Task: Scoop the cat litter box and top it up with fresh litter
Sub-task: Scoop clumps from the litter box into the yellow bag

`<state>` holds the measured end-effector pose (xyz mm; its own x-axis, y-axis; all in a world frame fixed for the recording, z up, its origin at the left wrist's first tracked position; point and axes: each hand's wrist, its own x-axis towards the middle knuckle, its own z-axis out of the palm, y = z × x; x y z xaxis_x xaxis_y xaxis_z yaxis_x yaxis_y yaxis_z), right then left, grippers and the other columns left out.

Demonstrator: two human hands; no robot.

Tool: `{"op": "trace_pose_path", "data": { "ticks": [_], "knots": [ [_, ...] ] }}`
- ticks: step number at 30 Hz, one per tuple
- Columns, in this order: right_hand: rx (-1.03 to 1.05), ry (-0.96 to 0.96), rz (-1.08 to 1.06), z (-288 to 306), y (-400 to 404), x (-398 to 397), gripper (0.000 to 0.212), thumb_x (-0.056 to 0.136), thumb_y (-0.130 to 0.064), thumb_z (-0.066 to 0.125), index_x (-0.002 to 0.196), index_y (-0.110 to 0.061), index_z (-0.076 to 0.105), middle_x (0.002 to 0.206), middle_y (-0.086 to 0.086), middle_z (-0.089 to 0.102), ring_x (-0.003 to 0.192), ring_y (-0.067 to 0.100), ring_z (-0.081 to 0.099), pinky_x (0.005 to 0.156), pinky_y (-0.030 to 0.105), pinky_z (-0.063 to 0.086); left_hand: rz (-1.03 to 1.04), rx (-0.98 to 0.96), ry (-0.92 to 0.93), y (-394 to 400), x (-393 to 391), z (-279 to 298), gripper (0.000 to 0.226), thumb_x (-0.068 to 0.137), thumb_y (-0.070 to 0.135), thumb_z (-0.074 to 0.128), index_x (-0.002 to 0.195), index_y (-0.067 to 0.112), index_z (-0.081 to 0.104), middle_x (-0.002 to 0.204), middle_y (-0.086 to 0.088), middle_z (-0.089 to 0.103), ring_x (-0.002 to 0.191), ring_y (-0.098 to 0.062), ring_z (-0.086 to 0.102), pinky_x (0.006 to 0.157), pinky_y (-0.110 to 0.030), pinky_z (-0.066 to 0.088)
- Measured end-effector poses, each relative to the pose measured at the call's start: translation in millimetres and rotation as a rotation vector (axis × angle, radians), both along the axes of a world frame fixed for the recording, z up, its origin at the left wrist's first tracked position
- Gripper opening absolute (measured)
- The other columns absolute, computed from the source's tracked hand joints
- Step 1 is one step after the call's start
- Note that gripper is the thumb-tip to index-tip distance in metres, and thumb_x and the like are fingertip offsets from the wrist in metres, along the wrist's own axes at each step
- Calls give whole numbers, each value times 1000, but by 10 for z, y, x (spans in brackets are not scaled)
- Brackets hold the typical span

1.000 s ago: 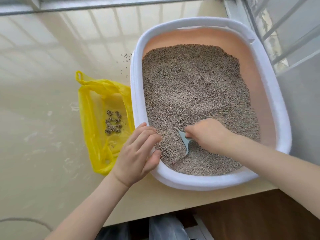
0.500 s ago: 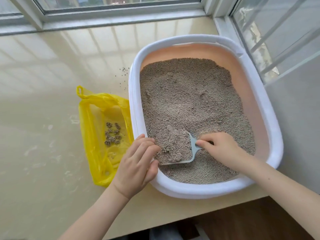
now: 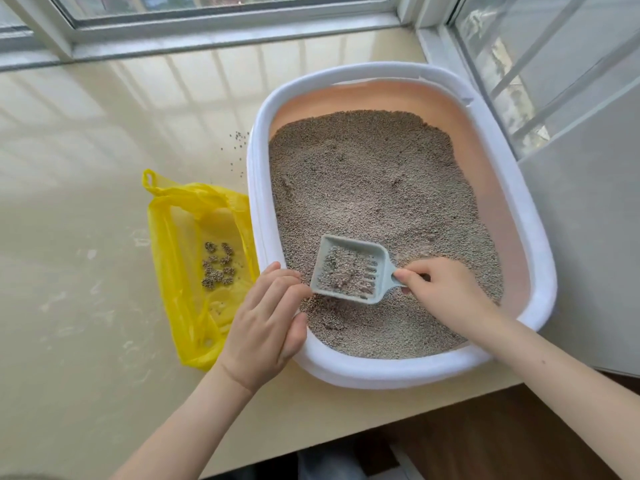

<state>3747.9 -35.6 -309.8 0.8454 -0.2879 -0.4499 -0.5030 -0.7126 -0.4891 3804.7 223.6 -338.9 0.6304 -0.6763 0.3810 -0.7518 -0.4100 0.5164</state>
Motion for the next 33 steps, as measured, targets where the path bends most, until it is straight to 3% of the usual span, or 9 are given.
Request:
{"op": "trace_pose_path", "data": {
  "ticks": [2, 7, 11, 14, 17, 21, 25, 28, 33],
  "knots": [
    [-33, -34, -32, 31, 15, 18, 40, 97, -39, 48, 69, -16, 65, 59, 4, 62, 50, 17, 50, 51, 27, 33, -1, 1, -2, 2, 2, 2, 21, 92, 14, 34, 105, 9, 50, 104, -5, 48, 106, -25, 49, 114, -38, 27],
    [-230, -92, 133, 201, -150, 59, 36, 97, -36, 48, 63, -30, 58, 48, -6, 50, 52, 9, 48, 49, 27, 24, 11, -1, -8, 1, 3, -7, 25, 97, 18, 29, 104, 8, 51, 103, -7, 51, 106, -25, 50, 114, -38, 27],
    [-574, 58, 416, 472, -361, 82, 39, 98, -42, 41, 63, -24, 44, 57, -9, 45, 66, 18, 51, 54, 26, 21, 15, 4, -8, 1, 4, 1, 22, 93, 14, 33, 103, 7, 51, 96, -13, 58, 105, -25, 50, 114, -37, 27],
    [-741, 116, 521, 580, -342, 128, 38, 99, -45, 35, 70, -23, 45, 71, -6, 58, 83, 20, 62, 62, 27, 31, 12, 1, -1, -3, 2, 2, 21, 93, 13, 34, 103, 7, 51, 95, -14, 59, 104, -25, 50, 114, -37, 27],
    [-667, 123, 569, 437, -106, 184, 40, 99, -47, 35, 80, -23, 61, 75, -6, 66, 76, 20, 63, 67, 26, 46, 14, 6, 8, 0, 0, -8, 24, 96, 16, 31, 103, 7, 52, 96, -14, 59, 105, -26, 51, 114, -39, 28],
    [-443, 34, 546, 125, 282, 228, 42, 99, -47, 39, 75, -22, 63, 59, -9, 56, 56, 9, 51, 73, 24, 46, 21, -4, 23, -2, -10, 5, 31, 100, 20, 25, 102, 6, 53, 97, -13, 59, 106, -25, 51, 113, -40, 30],
    [-131, 129, 308, -88, 243, 200, 35, 94, -46, 50, 71, -26, 66, 55, -4, 56, 50, 11, 45, 54, 22, 33, 30, -7, 39, -7, -29, 15, 30, 100, 19, 25, 103, 7, 53, 99, -10, 57, 109, -25, 51, 113, -40, 29],
    [93, 167, 184, -117, 175, 133, 24, 93, -44, 55, 83, -31, 73, 67, 3, 66, 54, 13, 45, 54, 26, 37, 14, 13, 52, 2, -17, 60, 27, 97, 15, 34, 100, 4, 58, 99, -10, 59, 109, -25, 52, 113, -40, 30],
    [86, -13, 31, -75, 136, 103, 35, 94, -40, 54, 71, -19, 70, 49, -2, 47, 42, 5, 32, 52, 24, 28, -71, 90, 29, 72, 26, 180, 23, 87, 15, 50, 96, 4, 68, 104, -7, 65, 116, -26, 54, 111, -46, 33]
  ]
}}
